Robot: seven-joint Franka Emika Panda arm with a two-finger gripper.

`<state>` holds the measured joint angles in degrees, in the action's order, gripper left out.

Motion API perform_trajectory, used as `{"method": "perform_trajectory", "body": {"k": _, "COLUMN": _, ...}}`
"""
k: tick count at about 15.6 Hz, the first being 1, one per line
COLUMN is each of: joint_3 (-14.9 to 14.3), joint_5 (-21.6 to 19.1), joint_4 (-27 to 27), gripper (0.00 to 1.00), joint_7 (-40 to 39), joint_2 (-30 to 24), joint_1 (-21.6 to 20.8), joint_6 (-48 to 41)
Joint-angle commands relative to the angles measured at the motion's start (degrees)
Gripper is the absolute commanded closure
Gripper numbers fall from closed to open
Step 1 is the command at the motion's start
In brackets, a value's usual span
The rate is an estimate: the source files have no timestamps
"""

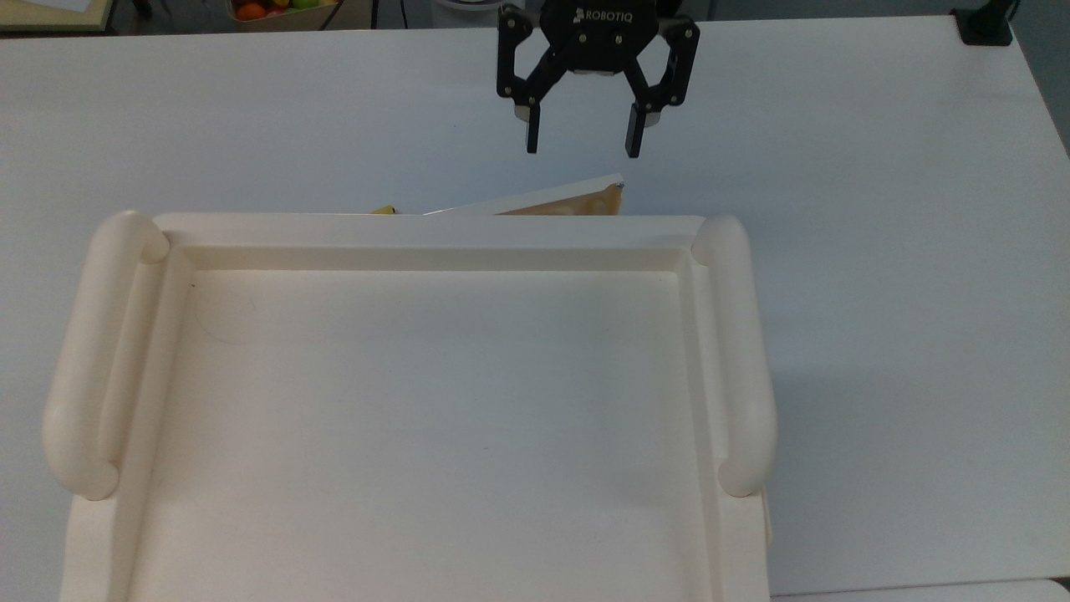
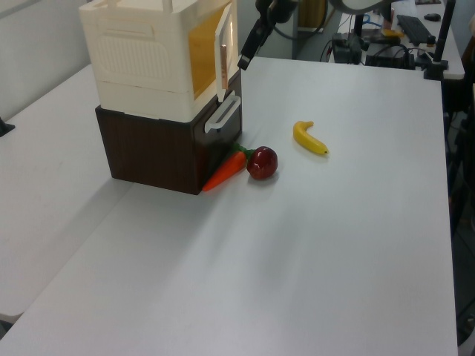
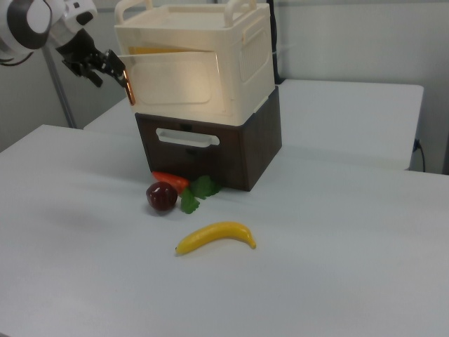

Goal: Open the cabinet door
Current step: 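Pull the door edge outward, swinging the door away from the cabinet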

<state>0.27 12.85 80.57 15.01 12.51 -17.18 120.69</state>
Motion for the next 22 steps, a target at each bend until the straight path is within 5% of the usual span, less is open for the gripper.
{"method": "perform_trajectory", "body": {"k": 1, "joint_3": -0.01, "joint_5": 0.50, "joint_4": -0.93, "gripper": 0.07, "joint_7": 1.16, "joint_2": -1.26, "joint_1": -0.22, "joint_6": 0.06}}
{"method": "perform_trajectory", "body": {"k": 11, "joint_3": -0.01, "joint_5": 0.68, "joint_4": -0.59, "gripper": 0.00, "joint_7": 0.81, "joint_2": 3.48, "joint_1": 0.13, "joint_6": 28.44}}
{"method": "perform_trajectory", "body": {"k": 18, "joint_3": -0.10, "joint_5": 1.21, "joint_4": 0.55, "gripper": 0.00, "joint_7": 0.64, "joint_2": 3.05, "joint_1": -0.13, "joint_6": 28.03}}
{"method": "perform_trajectory", "body": {"k": 22, "joint_3": -0.10, "joint_5": 1.30, "joint_4": 0.56, "gripper": 0.00, "joint_7": -0.32, "joint_2": 1.64, "joint_1": -0.05, "joint_6": 20.75}}
